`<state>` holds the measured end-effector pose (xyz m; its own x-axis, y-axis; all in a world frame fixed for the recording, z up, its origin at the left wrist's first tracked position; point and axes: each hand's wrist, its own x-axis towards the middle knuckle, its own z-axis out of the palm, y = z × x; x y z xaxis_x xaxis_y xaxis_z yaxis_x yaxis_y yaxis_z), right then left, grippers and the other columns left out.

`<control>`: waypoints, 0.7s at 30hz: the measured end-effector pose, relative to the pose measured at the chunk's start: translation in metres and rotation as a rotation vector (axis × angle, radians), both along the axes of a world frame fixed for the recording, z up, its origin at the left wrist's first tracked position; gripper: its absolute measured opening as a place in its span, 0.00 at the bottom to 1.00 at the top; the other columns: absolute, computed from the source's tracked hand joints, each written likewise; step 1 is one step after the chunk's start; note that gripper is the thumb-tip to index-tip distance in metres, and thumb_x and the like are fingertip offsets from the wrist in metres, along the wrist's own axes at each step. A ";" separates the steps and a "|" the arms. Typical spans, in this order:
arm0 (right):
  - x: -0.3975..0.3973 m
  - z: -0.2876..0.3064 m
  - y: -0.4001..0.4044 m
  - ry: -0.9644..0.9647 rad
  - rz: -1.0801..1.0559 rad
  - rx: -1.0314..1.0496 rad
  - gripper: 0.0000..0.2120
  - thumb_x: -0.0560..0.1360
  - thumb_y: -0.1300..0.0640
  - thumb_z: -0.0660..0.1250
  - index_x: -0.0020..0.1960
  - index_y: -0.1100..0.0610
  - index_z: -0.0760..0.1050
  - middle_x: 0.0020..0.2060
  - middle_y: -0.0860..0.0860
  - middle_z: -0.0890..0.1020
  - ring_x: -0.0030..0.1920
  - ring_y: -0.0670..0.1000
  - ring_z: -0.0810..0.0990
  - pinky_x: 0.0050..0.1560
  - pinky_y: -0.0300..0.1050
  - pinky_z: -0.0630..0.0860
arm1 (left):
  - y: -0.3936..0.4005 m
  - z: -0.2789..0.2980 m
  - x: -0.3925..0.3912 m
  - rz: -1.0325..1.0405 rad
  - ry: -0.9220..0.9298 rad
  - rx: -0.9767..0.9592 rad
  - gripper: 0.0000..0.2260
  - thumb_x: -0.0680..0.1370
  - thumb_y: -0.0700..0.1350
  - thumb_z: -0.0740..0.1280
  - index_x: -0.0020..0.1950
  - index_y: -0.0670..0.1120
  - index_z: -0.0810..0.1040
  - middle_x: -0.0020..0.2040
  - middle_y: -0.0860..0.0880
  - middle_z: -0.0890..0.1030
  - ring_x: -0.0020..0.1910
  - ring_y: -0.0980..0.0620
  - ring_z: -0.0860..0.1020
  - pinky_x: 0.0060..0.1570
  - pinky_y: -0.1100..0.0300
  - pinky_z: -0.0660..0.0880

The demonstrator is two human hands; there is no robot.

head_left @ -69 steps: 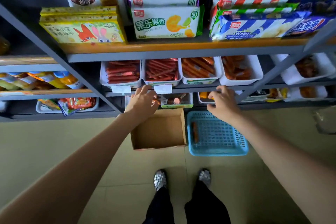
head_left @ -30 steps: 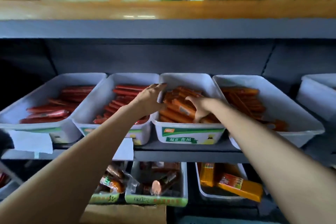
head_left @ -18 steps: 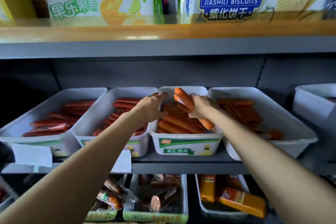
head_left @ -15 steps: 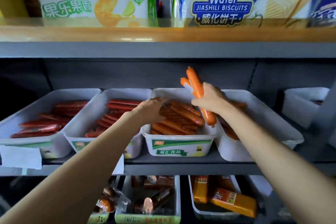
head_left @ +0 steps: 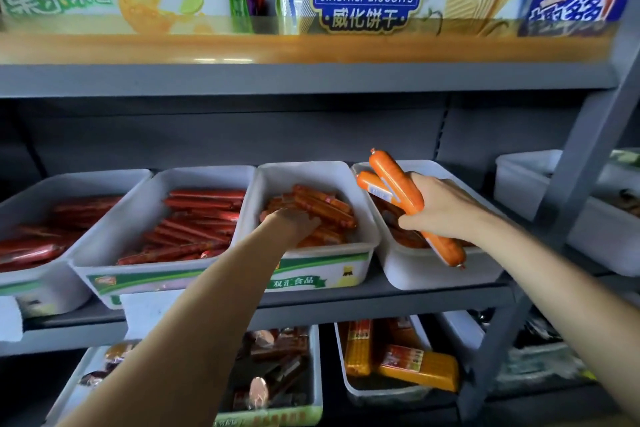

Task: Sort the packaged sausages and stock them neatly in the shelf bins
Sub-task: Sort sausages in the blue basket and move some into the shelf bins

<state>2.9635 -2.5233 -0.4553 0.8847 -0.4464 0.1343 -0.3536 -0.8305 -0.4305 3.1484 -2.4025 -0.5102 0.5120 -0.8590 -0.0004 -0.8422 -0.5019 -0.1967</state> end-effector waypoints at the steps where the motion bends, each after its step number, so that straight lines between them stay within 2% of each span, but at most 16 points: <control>1: -0.002 0.001 0.001 -0.002 0.008 0.005 0.16 0.70 0.64 0.67 0.55 0.53 0.70 0.40 0.53 0.77 0.35 0.48 0.74 0.33 0.40 0.67 | 0.002 -0.005 0.004 0.035 0.009 0.015 0.18 0.83 0.49 0.51 0.70 0.43 0.67 0.63 0.47 0.75 0.63 0.49 0.73 0.55 0.68 0.71; 2: -0.004 0.001 0.000 -0.008 0.011 0.008 0.17 0.70 0.64 0.67 0.54 0.50 0.69 0.37 0.51 0.76 0.34 0.45 0.73 0.31 0.38 0.66 | 0.007 -0.004 0.006 0.036 0.074 0.016 0.16 0.83 0.48 0.55 0.68 0.43 0.68 0.57 0.49 0.77 0.59 0.51 0.77 0.47 0.71 0.73; 3: -0.006 0.002 0.001 -0.016 0.008 0.010 0.19 0.70 0.65 0.67 0.54 0.48 0.67 0.36 0.49 0.74 0.34 0.44 0.72 0.30 0.37 0.64 | 0.013 0.000 0.007 0.023 0.111 -0.006 0.18 0.80 0.48 0.62 0.67 0.45 0.68 0.56 0.49 0.78 0.55 0.52 0.79 0.45 0.70 0.75; 5: -0.009 0.002 0.001 -0.022 0.004 0.002 0.20 0.70 0.64 0.67 0.56 0.46 0.67 0.36 0.48 0.74 0.34 0.45 0.73 0.30 0.37 0.64 | 0.015 0.008 0.005 0.132 0.099 -0.039 0.33 0.70 0.54 0.72 0.71 0.49 0.62 0.60 0.48 0.77 0.58 0.48 0.78 0.54 0.61 0.74; 6: -0.010 0.002 0.002 -0.039 0.004 -0.004 0.20 0.70 0.64 0.67 0.58 0.49 0.69 0.38 0.50 0.75 0.35 0.46 0.74 0.29 0.36 0.65 | 0.014 0.012 0.008 0.204 0.073 -0.127 0.36 0.69 0.56 0.72 0.72 0.48 0.61 0.61 0.46 0.77 0.58 0.46 0.77 0.56 0.56 0.73; 8: -0.016 0.000 0.003 -0.107 0.015 0.004 0.23 0.69 0.66 0.68 0.62 0.53 0.70 0.46 0.53 0.78 0.40 0.48 0.77 0.28 0.31 0.68 | 0.016 0.029 -0.005 0.267 0.167 -0.454 0.33 0.69 0.57 0.72 0.67 0.44 0.64 0.58 0.43 0.78 0.57 0.43 0.77 0.54 0.54 0.72; 9: -0.019 -0.001 0.003 -0.151 0.020 0.032 0.25 0.69 0.66 0.68 0.64 0.53 0.69 0.50 0.54 0.78 0.41 0.47 0.77 0.30 0.30 0.69 | 0.020 0.041 -0.022 0.274 0.266 -0.632 0.29 0.69 0.56 0.72 0.63 0.43 0.66 0.55 0.43 0.79 0.56 0.41 0.77 0.52 0.53 0.71; 11: -0.026 -0.006 0.007 -0.227 0.016 0.156 0.30 0.70 0.66 0.68 0.68 0.51 0.64 0.50 0.50 0.76 0.42 0.42 0.75 0.34 0.29 0.68 | 0.030 0.052 -0.051 0.218 0.453 -0.919 0.26 0.66 0.54 0.73 0.55 0.43 0.68 0.48 0.45 0.78 0.51 0.42 0.78 0.50 0.53 0.73; 13: -0.039 -0.017 0.013 -0.284 0.028 0.307 0.34 0.70 0.66 0.69 0.71 0.50 0.59 0.52 0.47 0.74 0.47 0.43 0.75 0.43 0.35 0.70 | 0.047 0.041 -0.087 0.106 0.654 -1.045 0.27 0.61 0.57 0.70 0.54 0.46 0.70 0.45 0.47 0.80 0.47 0.45 0.80 0.49 0.50 0.77; 16: -0.072 -0.053 0.024 -0.297 0.038 0.464 0.33 0.71 0.69 0.69 0.68 0.47 0.60 0.51 0.48 0.76 0.49 0.45 0.77 0.49 0.43 0.75 | 0.069 -0.014 -0.138 0.006 0.845 -0.866 0.30 0.58 0.59 0.67 0.57 0.51 0.72 0.44 0.52 0.80 0.44 0.52 0.80 0.46 0.55 0.77; 18: -0.099 -0.092 0.029 -0.197 0.016 0.549 0.30 0.71 0.71 0.68 0.64 0.47 0.64 0.45 0.48 0.78 0.40 0.41 0.79 0.41 0.37 0.77 | 0.078 -0.071 -0.160 0.095 0.954 -0.630 0.28 0.59 0.58 0.68 0.55 0.49 0.74 0.43 0.53 0.80 0.42 0.53 0.78 0.46 0.56 0.76; 20: -0.123 -0.144 0.034 -0.005 -0.013 0.682 0.29 0.72 0.73 0.67 0.65 0.50 0.65 0.38 0.47 0.78 0.31 0.40 0.79 0.31 0.34 0.75 | 0.089 -0.139 -0.177 0.259 1.181 -0.348 0.13 0.67 0.52 0.71 0.44 0.45 0.75 0.35 0.51 0.78 0.34 0.54 0.77 0.39 0.58 0.75; 21: -0.132 -0.173 0.035 0.106 -0.027 0.736 0.28 0.72 0.72 0.66 0.65 0.50 0.64 0.39 0.48 0.79 0.30 0.42 0.79 0.29 0.35 0.75 | 0.094 -0.174 -0.184 0.360 1.319 -0.226 0.09 0.72 0.49 0.69 0.41 0.44 0.75 0.30 0.50 0.77 0.30 0.55 0.75 0.36 0.60 0.74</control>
